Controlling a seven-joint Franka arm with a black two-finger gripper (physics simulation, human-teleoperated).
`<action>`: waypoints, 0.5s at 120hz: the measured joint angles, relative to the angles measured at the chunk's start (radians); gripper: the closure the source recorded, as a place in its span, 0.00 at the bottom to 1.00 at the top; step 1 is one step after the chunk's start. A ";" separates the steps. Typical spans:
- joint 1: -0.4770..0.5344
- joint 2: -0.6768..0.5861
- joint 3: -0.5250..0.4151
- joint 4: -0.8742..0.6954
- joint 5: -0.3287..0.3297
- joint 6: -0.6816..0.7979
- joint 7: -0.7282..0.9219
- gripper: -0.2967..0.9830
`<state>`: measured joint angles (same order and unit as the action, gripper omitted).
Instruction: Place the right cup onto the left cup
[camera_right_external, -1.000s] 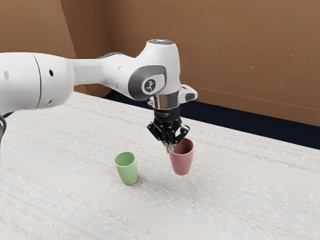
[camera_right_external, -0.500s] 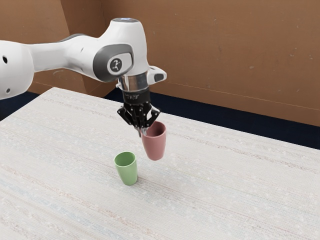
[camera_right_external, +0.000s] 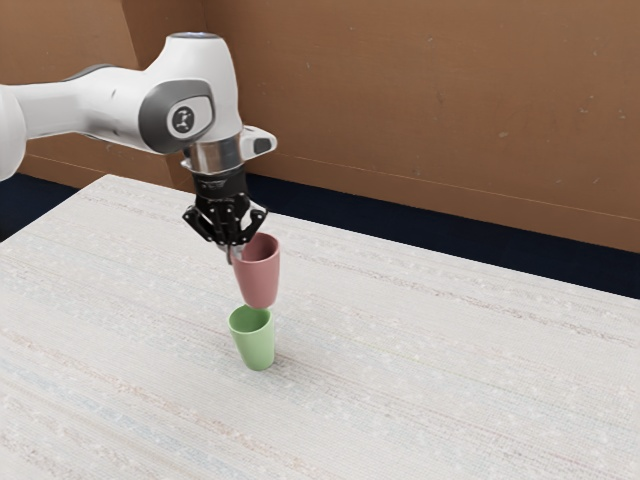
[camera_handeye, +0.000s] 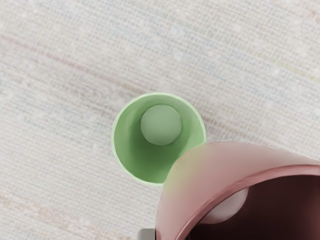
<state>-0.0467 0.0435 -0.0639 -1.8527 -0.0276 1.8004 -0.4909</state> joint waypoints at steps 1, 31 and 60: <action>0.002 0.000 0.000 -0.001 0.000 0.000 0.000 0.85; 0.049 0.007 0.000 -0.011 0.001 0.004 0.001 0.85; 0.046 0.049 0.000 0.008 0.007 0.009 0.002 0.85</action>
<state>-0.0006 0.0924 -0.0635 -1.8446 -0.0211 1.8095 -0.4892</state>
